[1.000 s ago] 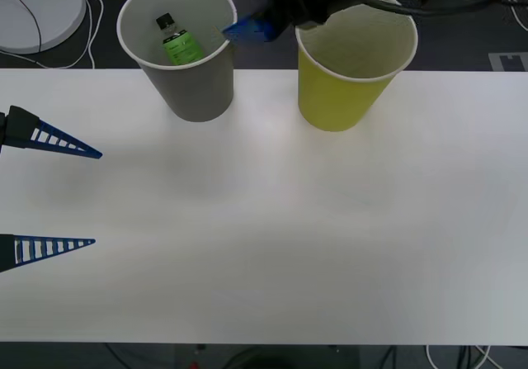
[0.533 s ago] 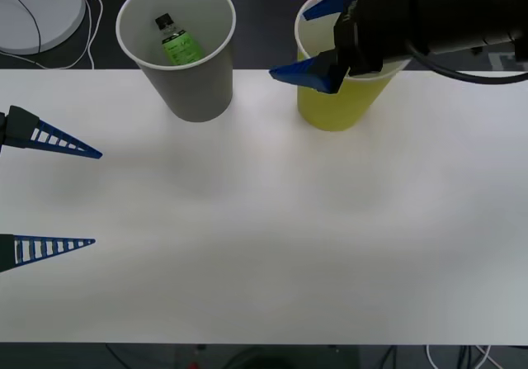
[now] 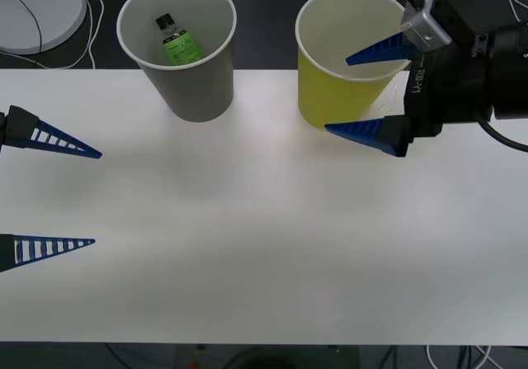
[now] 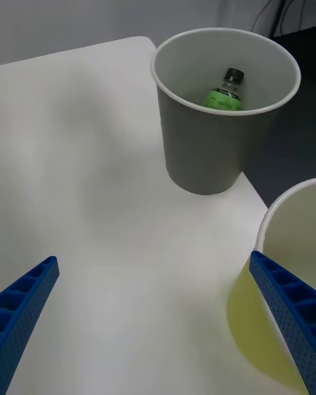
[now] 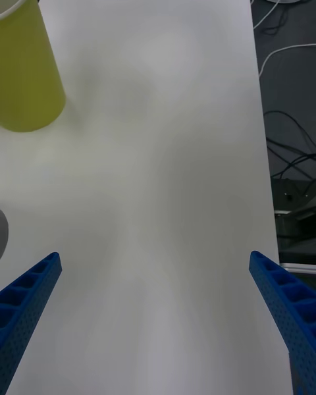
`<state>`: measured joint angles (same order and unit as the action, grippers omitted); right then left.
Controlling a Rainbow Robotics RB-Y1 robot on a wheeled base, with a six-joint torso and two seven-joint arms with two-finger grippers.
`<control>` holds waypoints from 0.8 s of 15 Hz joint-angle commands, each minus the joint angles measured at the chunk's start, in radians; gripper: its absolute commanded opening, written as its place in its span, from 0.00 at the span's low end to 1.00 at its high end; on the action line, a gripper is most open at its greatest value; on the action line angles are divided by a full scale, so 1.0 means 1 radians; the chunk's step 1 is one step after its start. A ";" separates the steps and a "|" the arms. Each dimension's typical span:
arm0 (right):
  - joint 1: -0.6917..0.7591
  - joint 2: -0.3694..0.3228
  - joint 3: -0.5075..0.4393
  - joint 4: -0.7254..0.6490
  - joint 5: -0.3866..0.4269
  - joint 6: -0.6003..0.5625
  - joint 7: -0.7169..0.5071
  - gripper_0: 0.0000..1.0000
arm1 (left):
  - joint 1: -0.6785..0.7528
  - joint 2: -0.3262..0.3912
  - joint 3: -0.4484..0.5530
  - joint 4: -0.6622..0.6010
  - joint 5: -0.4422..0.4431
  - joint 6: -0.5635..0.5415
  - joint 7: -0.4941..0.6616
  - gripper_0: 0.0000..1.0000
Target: Put the can into the green bin and the plastic bottle into the gray bin
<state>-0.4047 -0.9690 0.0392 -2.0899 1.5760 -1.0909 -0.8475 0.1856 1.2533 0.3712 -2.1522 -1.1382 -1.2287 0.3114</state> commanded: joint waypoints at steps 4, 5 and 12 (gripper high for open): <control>0.205 -0.059 -0.120 0.008 -0.177 -0.001 0.317 1.00 | 0.000 0.000 0.000 0.000 0.000 0.000 0.000 1.00; 0.250 -0.065 -0.140 0.021 -0.212 -0.003 0.387 1.00 | 0.000 0.000 0.000 0.000 0.000 0.000 0.000 1.00; 0.425 -0.089 -0.234 0.090 -0.353 -0.072 0.682 1.00 | 0.000 0.000 0.000 0.000 0.000 0.000 0.000 1.00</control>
<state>0.0058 -1.0584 -0.1837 -2.0073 1.2317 -1.1466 -0.1856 0.1856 1.2533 0.3712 -2.1522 -1.1382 -1.2287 0.3114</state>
